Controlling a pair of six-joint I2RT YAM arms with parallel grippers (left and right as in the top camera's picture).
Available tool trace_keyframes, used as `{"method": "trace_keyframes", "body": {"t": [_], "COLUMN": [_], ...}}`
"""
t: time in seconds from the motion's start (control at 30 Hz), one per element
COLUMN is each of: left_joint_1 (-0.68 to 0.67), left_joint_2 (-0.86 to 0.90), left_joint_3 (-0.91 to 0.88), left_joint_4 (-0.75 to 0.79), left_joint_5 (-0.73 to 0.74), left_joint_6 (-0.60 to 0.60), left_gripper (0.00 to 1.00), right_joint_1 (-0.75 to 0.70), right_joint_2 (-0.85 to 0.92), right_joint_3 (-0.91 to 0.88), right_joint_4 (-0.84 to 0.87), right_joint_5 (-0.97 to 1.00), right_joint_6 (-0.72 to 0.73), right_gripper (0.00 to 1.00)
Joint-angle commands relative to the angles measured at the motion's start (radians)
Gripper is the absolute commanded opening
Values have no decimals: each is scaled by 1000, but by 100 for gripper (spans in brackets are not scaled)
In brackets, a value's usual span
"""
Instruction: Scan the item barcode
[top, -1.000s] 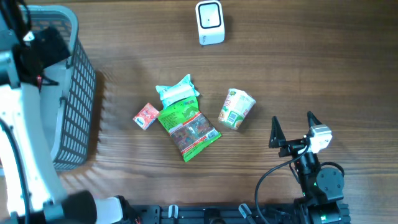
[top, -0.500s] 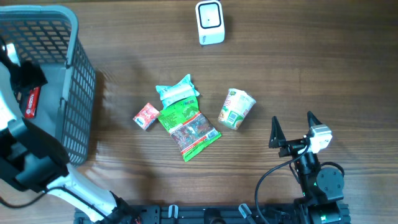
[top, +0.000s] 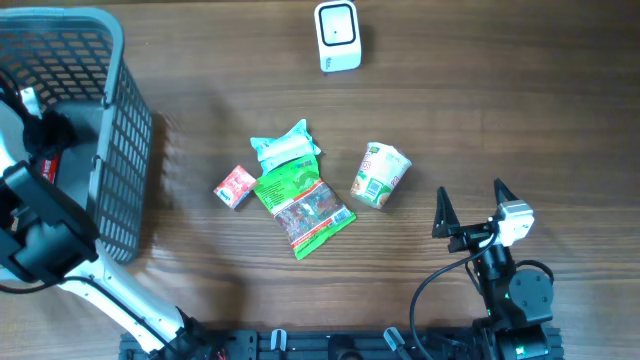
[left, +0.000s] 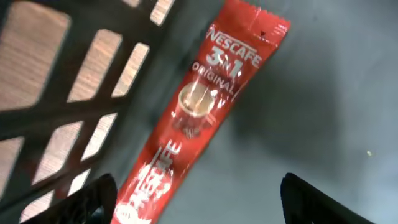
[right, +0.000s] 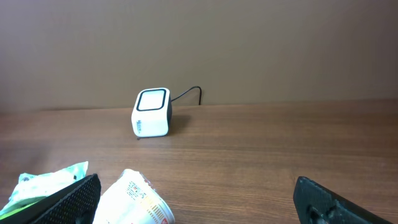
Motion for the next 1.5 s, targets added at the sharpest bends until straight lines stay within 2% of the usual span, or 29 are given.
{"method": "trace_keyframes", "body": {"t": [0.0,0.1,0.2,0.27,0.37,0.43,0.5,0.6,0.7,0.97,1.1,1.13,1.17,1.2,1.23,1.3,1.33,1.47], "left_joint_1": [8,10,11,11,9,5,-3,-20,-34,-45,-95,-106,-117,-126,-130,-130,-127,-127], "left_joint_2": [62,91,112,114,112,112,112,96,6,-452,-634,-659,-676,-686,-687,-672,-655,-554], "left_joint_3": [-38,-41,-60,-81,-82,-82,-82,-82,-50,-23,-23,-23,-23,-23,-23,-24,-26,-44], "left_joint_4": [40,44,60,70,42,23,4,-14,-19,-61,-150,-159,-162,-164,-169,-182,-190,-190], "left_joint_5": [34,121,142,142,182,239,269,269,270,270,240,216,189,159,136,132,130,82], "left_joint_6": [35,36,36,36,35,30,26,-31,-167,-469,-493,-497,-497,-496,-496,-492,-489,-482], "left_gripper": [84,83,82,76,56,34,4,4,4,4,4,5,12,36,70,94,98,99], "right_joint_1": [-2,-2,-2,-2,-2,-2,-2,-2,-2,-2,-2,-2,-2,-2,-2,-2,-2,-2], "right_joint_2": [-5,-5,-5,-5,-5,-5,-5,-5,-5,-5,-5,-5,-5,-5,-5,-5,-5,-5], "right_joint_3": [-1,-1,-1,-1,-1,-1,-1,-1,-1,-1,-1,-1,-1,-1,-1,-1,-1,-1], "right_joint_4": [5,5,5,5,5,5,5,5,5,5,5,5,5,5,5,5,5,5], "right_joint_5": [15,15,15,15,15,15,15,15,15,15,15,15,15,15,15,15,15,15], "right_joint_6": [-4,-4,-3,-3,-4,-4,-3,-3,-3,-4,-3,-3,-3,-3,-4,-4,-3,-3], "right_gripper": [100,100,100,100,100,100,100,100,100,100,100,100,100,100,100,100,100,100]}}
